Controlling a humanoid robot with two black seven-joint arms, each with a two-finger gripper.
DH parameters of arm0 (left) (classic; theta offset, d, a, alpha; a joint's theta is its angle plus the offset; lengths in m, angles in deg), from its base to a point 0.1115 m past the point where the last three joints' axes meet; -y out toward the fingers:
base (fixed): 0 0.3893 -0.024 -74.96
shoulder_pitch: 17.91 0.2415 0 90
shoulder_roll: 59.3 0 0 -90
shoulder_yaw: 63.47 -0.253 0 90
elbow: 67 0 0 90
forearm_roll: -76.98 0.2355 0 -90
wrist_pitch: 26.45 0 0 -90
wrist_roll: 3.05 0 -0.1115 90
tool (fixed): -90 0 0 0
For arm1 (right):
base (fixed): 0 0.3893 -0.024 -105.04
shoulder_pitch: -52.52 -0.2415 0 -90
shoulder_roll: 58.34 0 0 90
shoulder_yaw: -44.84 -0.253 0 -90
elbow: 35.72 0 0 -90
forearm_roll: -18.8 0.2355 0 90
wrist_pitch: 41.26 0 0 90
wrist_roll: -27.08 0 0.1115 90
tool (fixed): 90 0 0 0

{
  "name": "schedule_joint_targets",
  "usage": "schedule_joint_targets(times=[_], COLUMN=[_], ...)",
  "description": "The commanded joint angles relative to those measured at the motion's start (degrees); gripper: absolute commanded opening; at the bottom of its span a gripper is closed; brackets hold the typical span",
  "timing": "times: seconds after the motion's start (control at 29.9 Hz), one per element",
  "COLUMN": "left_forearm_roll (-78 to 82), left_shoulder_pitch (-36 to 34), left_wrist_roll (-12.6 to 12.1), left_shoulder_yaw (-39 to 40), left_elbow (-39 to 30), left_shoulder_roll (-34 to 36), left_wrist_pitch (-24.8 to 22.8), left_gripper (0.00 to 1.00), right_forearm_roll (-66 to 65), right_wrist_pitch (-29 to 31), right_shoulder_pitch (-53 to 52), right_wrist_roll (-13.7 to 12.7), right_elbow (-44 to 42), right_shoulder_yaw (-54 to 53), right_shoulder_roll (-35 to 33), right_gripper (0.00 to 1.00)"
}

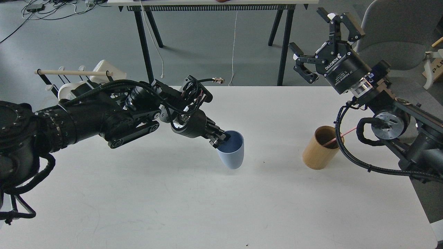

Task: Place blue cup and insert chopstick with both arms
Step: 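Carry the blue cup toward the table center and set it upright, then open the left gripper and withdraw it from the blue cup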

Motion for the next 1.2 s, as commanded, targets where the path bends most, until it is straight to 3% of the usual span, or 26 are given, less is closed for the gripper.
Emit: schedule_joint_targets(times=[0.0,0.37,0.97,1.17], left_forearm_roll=[0.01,-0.08,-0.17,-1.04], left_shoulder_pitch=[-0.48,-0.75,-0.22,-0.22], left_wrist_roll=[0.0,0.0,0.0,0.0], left_shoulder_yaw=[-1.13,-4.82,-4.74,-4.65], left_elbow=[2.63,8.35,9.05,9.05], left_shoulder_roll=[-3.42,-7.21,-7.12,-7.03], left_wrist_pitch=[0.0,0.35,0.96,0.88], left_gripper=[0.06,0.07,0.12,0.22], right_forearm_roll=[0.0,0.0,0.0,0.0], right_wrist_pitch=[0.0,0.0,0.0,0.0], right_shoulder_pitch=[0.05,0.23,0.76,0.76], right_wrist_roll=[0.0,0.0,0.0,0.0], right_elbow=[-0.73,-0.74,-0.74,-0.74], right_shoulder_yaw=[0.06,-0.03,-0.03,-0.03], right_shoulder_roll=[0.06,0.06,0.77,0.77], right_gripper=[1.0,1.0,1.0,1.0])
